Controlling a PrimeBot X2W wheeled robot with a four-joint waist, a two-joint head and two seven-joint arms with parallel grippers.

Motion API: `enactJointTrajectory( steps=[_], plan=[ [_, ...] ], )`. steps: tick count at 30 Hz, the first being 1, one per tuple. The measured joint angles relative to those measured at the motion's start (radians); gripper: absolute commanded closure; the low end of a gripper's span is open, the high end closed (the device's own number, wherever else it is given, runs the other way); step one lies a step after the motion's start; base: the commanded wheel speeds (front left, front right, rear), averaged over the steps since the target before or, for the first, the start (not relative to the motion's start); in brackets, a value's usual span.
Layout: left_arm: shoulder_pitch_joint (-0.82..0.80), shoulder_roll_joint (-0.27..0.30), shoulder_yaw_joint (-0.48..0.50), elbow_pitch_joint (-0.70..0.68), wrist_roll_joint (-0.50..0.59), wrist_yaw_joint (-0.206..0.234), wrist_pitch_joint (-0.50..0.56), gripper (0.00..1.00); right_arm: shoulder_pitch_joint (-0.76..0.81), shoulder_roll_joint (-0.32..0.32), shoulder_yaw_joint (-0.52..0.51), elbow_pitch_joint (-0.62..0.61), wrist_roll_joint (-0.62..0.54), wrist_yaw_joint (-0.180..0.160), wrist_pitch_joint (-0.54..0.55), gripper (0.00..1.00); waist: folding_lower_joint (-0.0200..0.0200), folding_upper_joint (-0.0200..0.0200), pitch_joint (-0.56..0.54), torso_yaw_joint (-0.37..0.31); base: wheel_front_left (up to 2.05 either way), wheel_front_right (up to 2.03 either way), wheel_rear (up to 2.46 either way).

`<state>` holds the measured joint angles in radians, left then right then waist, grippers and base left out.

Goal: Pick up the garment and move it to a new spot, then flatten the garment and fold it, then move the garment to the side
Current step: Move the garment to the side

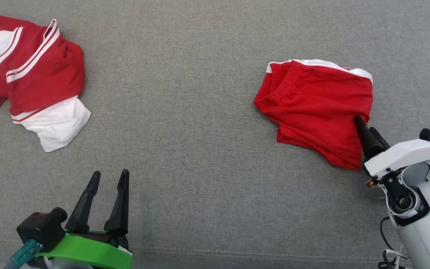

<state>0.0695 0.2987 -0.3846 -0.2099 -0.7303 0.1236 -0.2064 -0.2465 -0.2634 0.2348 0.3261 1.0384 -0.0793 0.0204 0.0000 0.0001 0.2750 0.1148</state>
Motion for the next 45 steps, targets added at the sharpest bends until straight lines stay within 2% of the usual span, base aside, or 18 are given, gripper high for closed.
enactJointTrajectory(
  steps=[15,16,17,18,19,20,21,26,32,37,45],
  plan=[
    [-0.039,-0.012,-0.014,0.0,0.0,-0.001,0.005,0.0,-0.098,0.032,-0.034,0.08,0.06,0.009,0.03,0.0,0.0,0.0,0.023,0.018,0.0,0.0,0.0],
    [-0.041,-0.014,-0.015,0.001,0.0,-0.002,0.005,0.0,-0.103,0.034,-0.034,0.085,0.06,0.009,0.03,0.18,0.0,0.0,0.024,0.022,0.0,0.0,0.0],
    [-0.041,-0.017,-0.016,0.003,0.0,-0.002,0.005,0.0,-0.107,0.035,-0.034,0.091,0.061,0.01,0.034,0.5,0.0,0.0,0.025,0.026,0.0,0.0,0.0],
    [-0.041,-0.019,-0.017,0.005,0.0,-0.002,0.005,0.0,-0.11,0.034,-0.033,0.098,0.062,0.016,0.038,0.67,0.0,0.0,0.025,0.03,0.0,0.0,0.0],
    [-0.042,-0.021,-0.017,0.007,0.0,-0.002,0.005,0.0,-0.113,0.034,-0.033,0.103,0.062,0.019,0.04,0.89,0.0,0.0,0.026,0.034,0.0,0.0,0.0],
    [-0.042,-0.022,-0.016,0.008,-0.001,-0.002,0.005,0.0,-0.116,0.034,-0.032,0.107,0.063,0.021,0.045,0.89,0.0,0.0,0.026,0.038,0.0,0.0,0.0],
    [-0.042,-0.022,-0.015,0.01,-0.002,-0.002,0.005,0.0,-0.119,0.034,-0.028,0.112,0.063,0.028,0.05,1.0,0.0,0.0,0.025,0.041,0.0,0.0,0.0],
    [-0.042,-0.023,-0.009,0.014,-0.003,-0.002,0.005,0.0,-0.141,0.021,-0.01,0.135,0.063,0.045,0.078,1.0,0.0,0.0,0.022,0.046,0.0,0.0,0.0],
    [-0.042,-0.024,-0.011,0.012,-0.006,-0.005,0.005,0.0,-0.165,-0.024,0.008,0.146,0.048,0.06,0.113,1.0,0.0,0.0,0.021,0.049,0.0,0.0,0.0],
    [-0.065,-0.024,-0.02,0.008,-0.012,-0.014,0.018,0.0,-0.211,-0.117,0.015,0.146,0.007,0.059,0.164,1.0,0.0,0.0,0.033,0.061,0.0,0.0,0.0],
    [-0.088,-0.026,-0.024,0.002,-0.014,-0.019,0.03,0.0,-0.294,-0.272,-0.005,0.156,-0.042,0.015,0.243,1.0,0.0,0.0,0.063,0.106,0.0,0.0,0.0]
  ],
)
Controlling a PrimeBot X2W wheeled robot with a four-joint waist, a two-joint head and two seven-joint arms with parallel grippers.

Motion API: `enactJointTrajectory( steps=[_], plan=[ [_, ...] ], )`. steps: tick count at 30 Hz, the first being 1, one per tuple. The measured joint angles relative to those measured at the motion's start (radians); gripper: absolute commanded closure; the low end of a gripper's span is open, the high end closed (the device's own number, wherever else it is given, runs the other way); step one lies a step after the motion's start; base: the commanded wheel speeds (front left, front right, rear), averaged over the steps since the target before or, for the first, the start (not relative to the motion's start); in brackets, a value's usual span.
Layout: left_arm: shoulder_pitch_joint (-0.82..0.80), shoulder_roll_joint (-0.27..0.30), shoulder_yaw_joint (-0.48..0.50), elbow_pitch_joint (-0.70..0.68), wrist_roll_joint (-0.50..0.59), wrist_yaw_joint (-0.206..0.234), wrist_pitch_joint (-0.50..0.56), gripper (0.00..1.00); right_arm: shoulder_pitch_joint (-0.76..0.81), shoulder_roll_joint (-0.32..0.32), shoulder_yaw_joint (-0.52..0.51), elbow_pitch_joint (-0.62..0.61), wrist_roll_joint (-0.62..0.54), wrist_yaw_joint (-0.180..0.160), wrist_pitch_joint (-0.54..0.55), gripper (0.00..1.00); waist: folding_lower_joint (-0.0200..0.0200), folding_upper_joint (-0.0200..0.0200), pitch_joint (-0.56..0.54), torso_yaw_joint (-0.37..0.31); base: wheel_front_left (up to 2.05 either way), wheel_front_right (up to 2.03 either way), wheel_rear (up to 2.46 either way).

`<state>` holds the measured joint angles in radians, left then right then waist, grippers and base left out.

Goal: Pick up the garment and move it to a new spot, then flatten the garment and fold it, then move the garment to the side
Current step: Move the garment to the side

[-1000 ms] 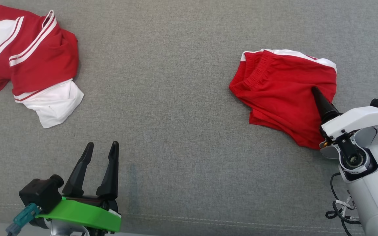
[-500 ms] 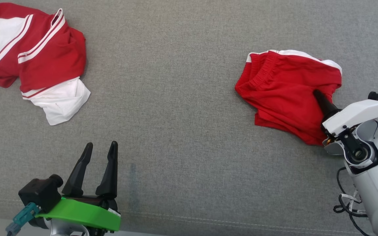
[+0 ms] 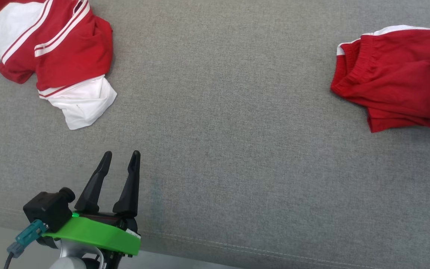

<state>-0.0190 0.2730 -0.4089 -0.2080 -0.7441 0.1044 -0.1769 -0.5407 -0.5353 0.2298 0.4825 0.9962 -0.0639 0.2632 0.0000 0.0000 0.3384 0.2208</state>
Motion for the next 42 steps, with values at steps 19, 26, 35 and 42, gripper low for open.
enactJointTrajectory(
  steps=[19,26,35,42],
  plan=[
    [0.003,0.04,0.151,-0.033,-0.049,0.002,0.0,0.0,-0.129,-0.057,-0.033,-0.014,0.0,-0.019,0.091,1.0,0.0003,0.0,0.121,0.032,0.0,0.0,0.0],
    [0.015,0.065,0.196,-0.036,-0.051,0.002,-0.001,0.0,-0.13,-0.034,-0.051,-0.012,0.037,-0.017,0.09,1.0,0.0002,0.0,0.14,-0.031,0.0,0.0,0.0],
    [0.02,0.111,0.221,-0.08,-0.05,0.003,0.024,0.0,-0.13,-0.021,-0.065,-0.004,0.054,-0.015,0.084,1.0,0.0001,0.0,0.162,-0.122,0.0,0.0,0.0],
    [0.026,0.132,0.243,-0.098,-0.044,0.011,0.044,0.0,-0.13,-0.003,-0.068,0.004,0.061,0.004,0.07,1.0,0.0002,0.0,0.191,-0.182,0.0,0.0,0.0]
  ],
)
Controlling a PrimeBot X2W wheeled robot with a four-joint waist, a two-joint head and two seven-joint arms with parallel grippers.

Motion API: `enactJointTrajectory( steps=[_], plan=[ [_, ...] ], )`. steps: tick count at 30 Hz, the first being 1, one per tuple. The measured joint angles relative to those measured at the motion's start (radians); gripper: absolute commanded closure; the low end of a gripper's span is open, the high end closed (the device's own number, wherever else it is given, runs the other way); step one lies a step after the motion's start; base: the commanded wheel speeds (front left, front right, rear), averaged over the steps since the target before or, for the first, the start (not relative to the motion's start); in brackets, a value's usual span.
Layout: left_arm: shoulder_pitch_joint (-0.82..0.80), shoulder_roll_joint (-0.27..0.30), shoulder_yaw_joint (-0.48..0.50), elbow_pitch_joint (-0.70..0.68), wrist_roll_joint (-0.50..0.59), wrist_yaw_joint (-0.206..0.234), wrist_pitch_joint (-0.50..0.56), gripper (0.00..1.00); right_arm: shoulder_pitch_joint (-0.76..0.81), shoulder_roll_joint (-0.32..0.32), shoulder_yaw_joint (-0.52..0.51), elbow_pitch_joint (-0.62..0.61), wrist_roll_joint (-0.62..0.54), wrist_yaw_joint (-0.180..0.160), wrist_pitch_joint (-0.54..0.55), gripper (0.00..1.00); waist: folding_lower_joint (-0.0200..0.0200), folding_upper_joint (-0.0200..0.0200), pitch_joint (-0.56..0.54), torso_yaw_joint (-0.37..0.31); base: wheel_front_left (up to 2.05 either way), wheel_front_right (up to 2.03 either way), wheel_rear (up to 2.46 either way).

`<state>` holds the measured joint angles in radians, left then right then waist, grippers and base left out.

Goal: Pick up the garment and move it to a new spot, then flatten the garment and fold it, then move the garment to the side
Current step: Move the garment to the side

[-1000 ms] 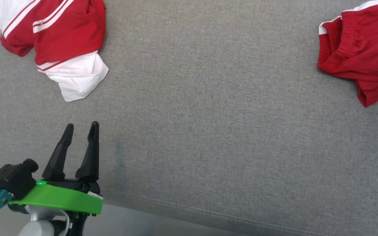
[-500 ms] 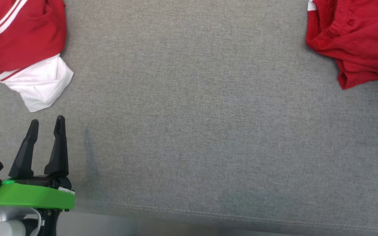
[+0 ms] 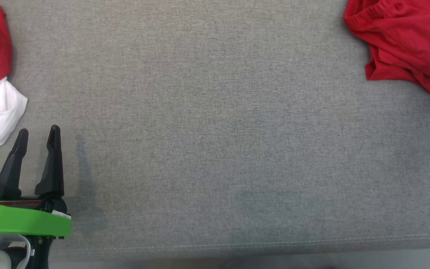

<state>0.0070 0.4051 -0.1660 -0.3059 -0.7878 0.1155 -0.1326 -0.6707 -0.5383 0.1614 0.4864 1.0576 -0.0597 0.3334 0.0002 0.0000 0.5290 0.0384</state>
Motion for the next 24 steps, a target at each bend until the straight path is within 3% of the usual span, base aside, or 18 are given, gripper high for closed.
enactJointTrajectory(
  steps=[13,24],
  plan=[
    [0.004,0.02,0.013,-0.032,0.009,0.001,0.032,0.0,0.001,0.002,-0.01,0.04,0.007,0.034,-0.029,1.0,-0.0001,0.0,0.027,-0.09,0.0,0.0,0.0],
    [0.004,0.021,0.013,-0.044,0.011,0.004,0.057,0.0,0.005,-0.003,-0.015,0.08,0.007,0.05,-0.051,1.0,-0.0001,0.0,0.026,-0.113,0.0,0.0,0.0]
  ],
)
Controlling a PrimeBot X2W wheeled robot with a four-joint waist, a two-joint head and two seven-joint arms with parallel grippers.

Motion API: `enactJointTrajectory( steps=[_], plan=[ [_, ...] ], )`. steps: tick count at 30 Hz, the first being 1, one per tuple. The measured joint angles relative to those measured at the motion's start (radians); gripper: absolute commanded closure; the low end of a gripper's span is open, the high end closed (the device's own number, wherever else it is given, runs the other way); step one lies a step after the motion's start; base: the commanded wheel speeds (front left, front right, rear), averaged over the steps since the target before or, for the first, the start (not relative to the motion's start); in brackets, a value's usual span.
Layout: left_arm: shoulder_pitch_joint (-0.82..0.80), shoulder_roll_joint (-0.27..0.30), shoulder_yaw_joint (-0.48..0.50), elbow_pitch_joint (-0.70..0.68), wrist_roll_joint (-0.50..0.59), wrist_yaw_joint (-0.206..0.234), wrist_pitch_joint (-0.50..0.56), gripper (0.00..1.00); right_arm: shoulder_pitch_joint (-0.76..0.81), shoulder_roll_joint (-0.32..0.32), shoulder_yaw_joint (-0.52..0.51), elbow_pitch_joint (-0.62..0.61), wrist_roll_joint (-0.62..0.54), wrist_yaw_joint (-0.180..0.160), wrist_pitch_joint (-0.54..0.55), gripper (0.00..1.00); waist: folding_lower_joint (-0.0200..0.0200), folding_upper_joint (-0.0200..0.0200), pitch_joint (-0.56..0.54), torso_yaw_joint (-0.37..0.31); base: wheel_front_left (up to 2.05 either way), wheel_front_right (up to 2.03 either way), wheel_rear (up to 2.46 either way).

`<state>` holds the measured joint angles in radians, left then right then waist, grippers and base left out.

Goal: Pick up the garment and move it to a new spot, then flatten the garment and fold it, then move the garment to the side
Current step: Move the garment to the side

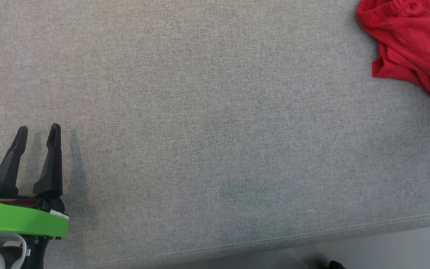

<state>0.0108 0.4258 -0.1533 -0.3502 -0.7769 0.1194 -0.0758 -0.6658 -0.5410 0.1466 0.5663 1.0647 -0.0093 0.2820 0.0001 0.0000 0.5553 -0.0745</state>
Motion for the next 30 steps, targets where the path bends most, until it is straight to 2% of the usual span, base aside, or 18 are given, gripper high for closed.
enactJointTrajectory(
  steps=[1,2,3,4,16,20,25,30],
  plan=[
    [0.0,0.0,0.0,-0.001,0.0,0.0,0.004,0.0,0.0,0.0,0.0,0.003,0.0,0.0,0.0,0.7,0.0,0.0,-0.001,-0.001,0.0,0.0,0.0],
    [0.0,0.0,0.001,-0.002,0.0,0.0,0.005,0.0,0.0,0.0,0.001,0.007,0.0,0.0,0.0,0.65,0.0,0.0,-0.001,-0.001,0.0,0.0,0.0],
    [0.0,0.0,0.002,-0.003,0.0,0.0,0.005,0.0,0.0,0.0,0.002,0.012,-0.001,0.0,-0.001,0.46,0.0,0.0,-0.002,-0.002,0.0,0.0,0.0],
    [0.0,-0.001,0.007,-0.004,0.001,0.0,0.005,0.0,0.002,0.0,0.01,0.022,-0.009,0.0,-0.003,0.0,0.0,0.0,-0.004,-0.004,0.0,0.0,0.0],
    [0.0,-0.021,0.018,0.006,0.006,0.0,0.004,0.0,0.029,-0.025,0.033,0.064,-0.056,0.001,-0.042,0.0,0.0,0.0,-0.044,-0.023,0.0,0.0,0.0],
    [-0.001,-0.045,0.012,0.02,0.006,0.004,-0.007,0.0,0.038,-0.038,0.031,0.053,-0.093,0.021,-0.108,0.0,0.0,0.0,-0.069,-0.027,0.0,0.0,0.0],
    [-0.003,-0.081,-0.004,0.054,-0.002,0.004,-0.032,0.0,0.051,-0.083,0.039,0.008,-0.176,0.035,-0.214,0.0,0.0,0.0,-0.114,-0.026,0.0,0.0,0.0],
    [-0.003,-0.113,-0.011,0.094,-0.003,0.004,-0.063,0.0,0.082,-0.104,0.038,-0.057,-0.24,0.028,-0.325,0.0,0.0,0.0,-0.17,-0.017,0.0,0.0,0.0]
  ],
)
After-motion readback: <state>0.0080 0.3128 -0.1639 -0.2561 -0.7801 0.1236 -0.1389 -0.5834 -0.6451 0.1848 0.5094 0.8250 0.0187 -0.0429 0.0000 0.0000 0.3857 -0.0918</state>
